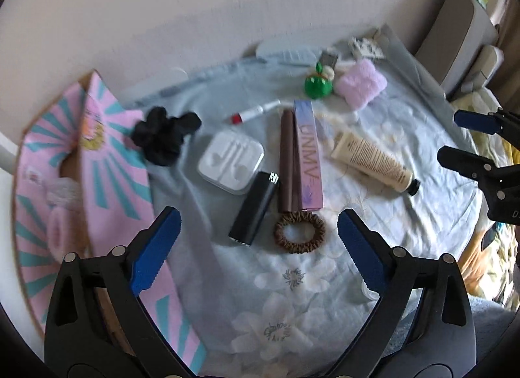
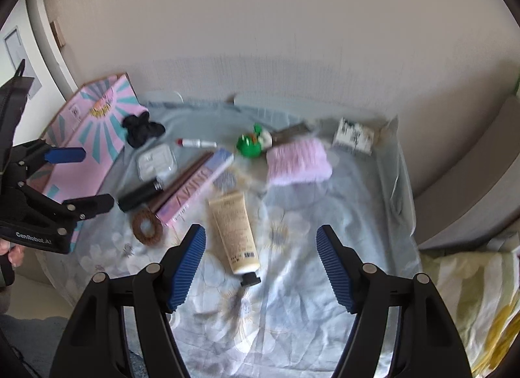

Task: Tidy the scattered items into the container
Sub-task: 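Grasp the black cylinder with left tool while right grasps the cream tube, then lower the cylinder and cream tube into the striped box and open both tools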

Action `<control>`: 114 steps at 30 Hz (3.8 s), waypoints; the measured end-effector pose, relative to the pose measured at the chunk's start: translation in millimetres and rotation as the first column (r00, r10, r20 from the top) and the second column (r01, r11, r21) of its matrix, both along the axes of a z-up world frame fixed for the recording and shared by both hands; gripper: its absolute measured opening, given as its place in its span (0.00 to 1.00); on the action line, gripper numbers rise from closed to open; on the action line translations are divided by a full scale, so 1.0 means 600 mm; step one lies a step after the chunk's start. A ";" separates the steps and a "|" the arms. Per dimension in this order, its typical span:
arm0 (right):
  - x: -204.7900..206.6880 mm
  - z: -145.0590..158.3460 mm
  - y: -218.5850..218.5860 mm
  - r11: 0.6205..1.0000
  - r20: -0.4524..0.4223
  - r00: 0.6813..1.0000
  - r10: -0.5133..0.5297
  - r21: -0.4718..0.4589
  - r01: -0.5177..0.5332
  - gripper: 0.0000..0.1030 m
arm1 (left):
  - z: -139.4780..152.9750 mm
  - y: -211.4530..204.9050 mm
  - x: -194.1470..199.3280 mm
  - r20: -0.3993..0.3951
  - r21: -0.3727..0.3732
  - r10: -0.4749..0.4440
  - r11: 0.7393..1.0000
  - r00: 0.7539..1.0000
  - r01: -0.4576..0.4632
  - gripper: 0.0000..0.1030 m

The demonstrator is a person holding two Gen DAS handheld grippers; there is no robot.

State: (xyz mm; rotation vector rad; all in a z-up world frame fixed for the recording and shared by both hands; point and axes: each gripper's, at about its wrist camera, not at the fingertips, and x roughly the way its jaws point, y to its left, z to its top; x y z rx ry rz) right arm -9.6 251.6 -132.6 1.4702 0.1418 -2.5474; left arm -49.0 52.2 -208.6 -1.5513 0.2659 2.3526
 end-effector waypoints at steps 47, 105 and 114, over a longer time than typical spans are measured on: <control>0.002 -0.087 -0.017 0.995 0.126 0.988 0.095 -0.016 -0.094 0.29 | -0.047 -0.004 0.007 0.065 -0.045 -0.017 0.999 0.998 0.020 0.20; -0.080 0.000 -0.534 0.785 0.110 0.779 0.618 -0.148 -0.602 0.35 | 0.048 -0.365 0.128 -0.011 0.164 0.606 0.786 0.796 -0.596 0.75; -0.095 0.029 -0.456 0.839 0.070 0.853 0.517 -0.239 -0.489 0.43 | 0.066 -0.360 0.128 -0.032 0.127 0.581 0.809 0.813 -0.573 0.75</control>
